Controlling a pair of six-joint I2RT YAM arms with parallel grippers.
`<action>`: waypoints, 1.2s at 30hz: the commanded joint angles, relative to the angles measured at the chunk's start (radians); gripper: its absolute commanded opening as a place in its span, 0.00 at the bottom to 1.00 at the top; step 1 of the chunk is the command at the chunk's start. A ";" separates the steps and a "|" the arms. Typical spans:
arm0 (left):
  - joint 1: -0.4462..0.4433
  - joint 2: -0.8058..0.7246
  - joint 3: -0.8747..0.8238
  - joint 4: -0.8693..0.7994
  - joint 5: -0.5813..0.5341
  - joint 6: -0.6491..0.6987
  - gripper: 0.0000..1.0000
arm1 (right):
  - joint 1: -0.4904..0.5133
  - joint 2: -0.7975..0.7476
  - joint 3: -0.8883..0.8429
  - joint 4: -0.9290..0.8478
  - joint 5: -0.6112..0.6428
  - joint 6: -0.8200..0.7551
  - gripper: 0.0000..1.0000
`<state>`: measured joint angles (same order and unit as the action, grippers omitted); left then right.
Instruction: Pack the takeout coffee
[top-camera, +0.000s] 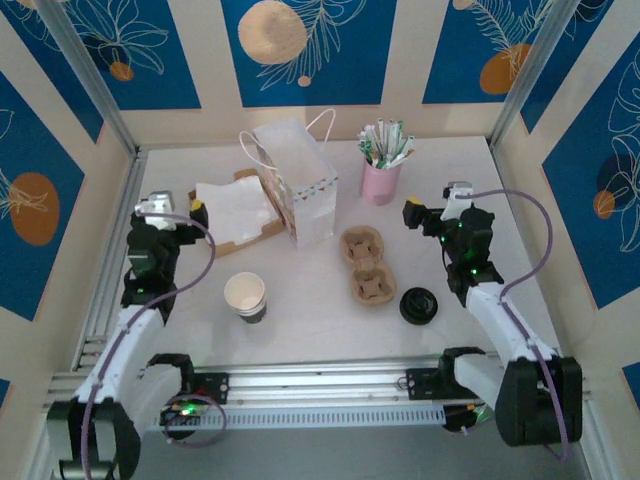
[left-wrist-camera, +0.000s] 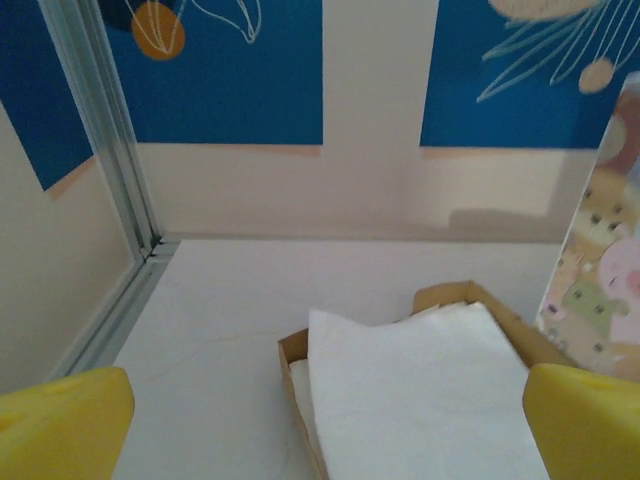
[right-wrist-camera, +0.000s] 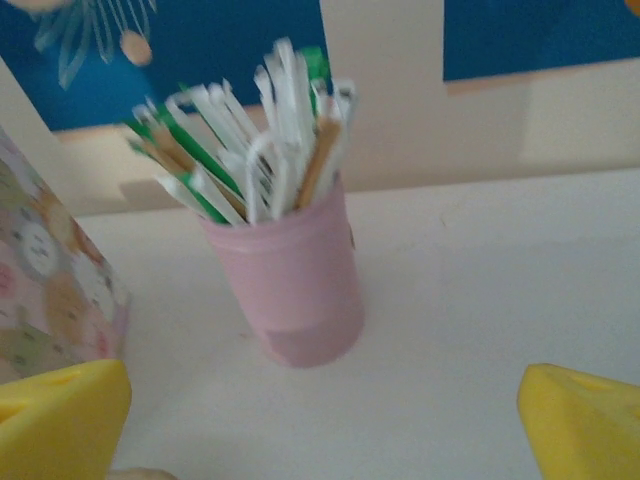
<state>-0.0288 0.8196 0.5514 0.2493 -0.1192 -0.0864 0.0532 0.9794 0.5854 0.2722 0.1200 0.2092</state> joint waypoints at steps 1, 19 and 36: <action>-0.008 -0.087 0.124 -0.231 0.053 -0.144 1.00 | 0.021 -0.076 0.121 -0.253 -0.052 0.138 0.99; -0.008 -0.252 0.400 -0.761 0.616 -0.502 1.00 | -0.033 -0.213 0.389 -0.951 -0.385 0.361 0.99; -0.005 -0.350 0.247 -0.921 0.410 -0.632 1.00 | 0.004 -0.091 0.305 -0.848 -0.558 0.391 0.78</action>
<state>-0.0303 0.5053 0.8047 -0.6044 0.3878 -0.6872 -0.0032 0.8753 0.8623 -0.5659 -0.4271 0.6262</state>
